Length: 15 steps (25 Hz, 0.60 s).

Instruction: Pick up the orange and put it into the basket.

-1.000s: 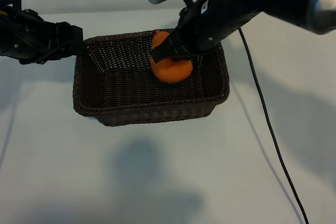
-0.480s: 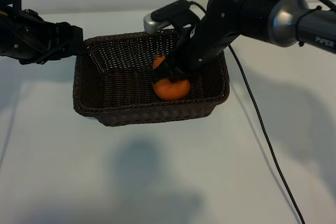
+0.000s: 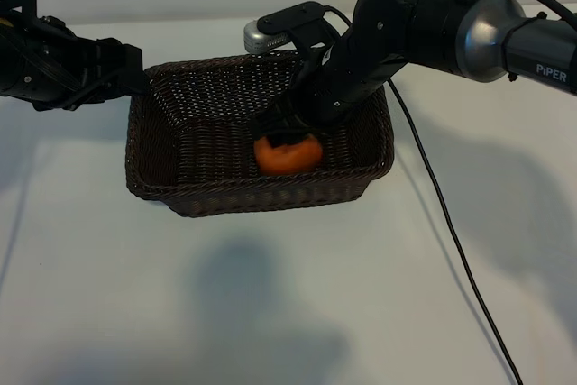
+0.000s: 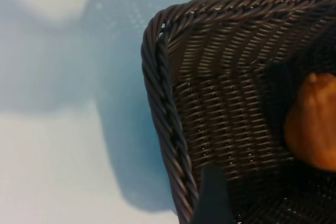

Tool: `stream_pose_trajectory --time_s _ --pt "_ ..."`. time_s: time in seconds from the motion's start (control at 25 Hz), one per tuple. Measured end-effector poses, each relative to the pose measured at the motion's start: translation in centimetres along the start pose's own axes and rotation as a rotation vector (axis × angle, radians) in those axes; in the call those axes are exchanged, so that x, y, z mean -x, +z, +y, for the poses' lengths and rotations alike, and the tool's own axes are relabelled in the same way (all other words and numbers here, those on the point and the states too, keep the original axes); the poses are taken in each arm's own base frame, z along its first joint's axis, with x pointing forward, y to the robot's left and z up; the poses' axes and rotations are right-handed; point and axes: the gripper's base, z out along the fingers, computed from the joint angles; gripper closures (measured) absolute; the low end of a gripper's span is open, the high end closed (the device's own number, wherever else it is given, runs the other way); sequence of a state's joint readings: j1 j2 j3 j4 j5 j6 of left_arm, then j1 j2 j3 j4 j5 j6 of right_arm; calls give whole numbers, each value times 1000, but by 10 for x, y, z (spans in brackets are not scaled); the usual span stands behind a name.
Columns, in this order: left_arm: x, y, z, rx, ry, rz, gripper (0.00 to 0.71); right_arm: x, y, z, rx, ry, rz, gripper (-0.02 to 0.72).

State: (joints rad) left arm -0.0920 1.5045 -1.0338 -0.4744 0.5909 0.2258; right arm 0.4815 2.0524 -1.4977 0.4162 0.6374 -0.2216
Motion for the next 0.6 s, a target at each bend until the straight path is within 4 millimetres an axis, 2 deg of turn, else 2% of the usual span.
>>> stream_pose_trajectory --time_s 0.08,0.16,0.28,0.6 --pt "0 0 0 0 0 0 120 1 -2 1 6 -2 13 48" --pt "0 0 0 0 -1 0 120 3 -4 3 14 -8 23 6" --pt "0 0 0 0 -1 0 120 9 -11 7 29 -16 37 8" --pt "0 0 0 0 -1 0 120 21 -31 15 38 -43 91 73"
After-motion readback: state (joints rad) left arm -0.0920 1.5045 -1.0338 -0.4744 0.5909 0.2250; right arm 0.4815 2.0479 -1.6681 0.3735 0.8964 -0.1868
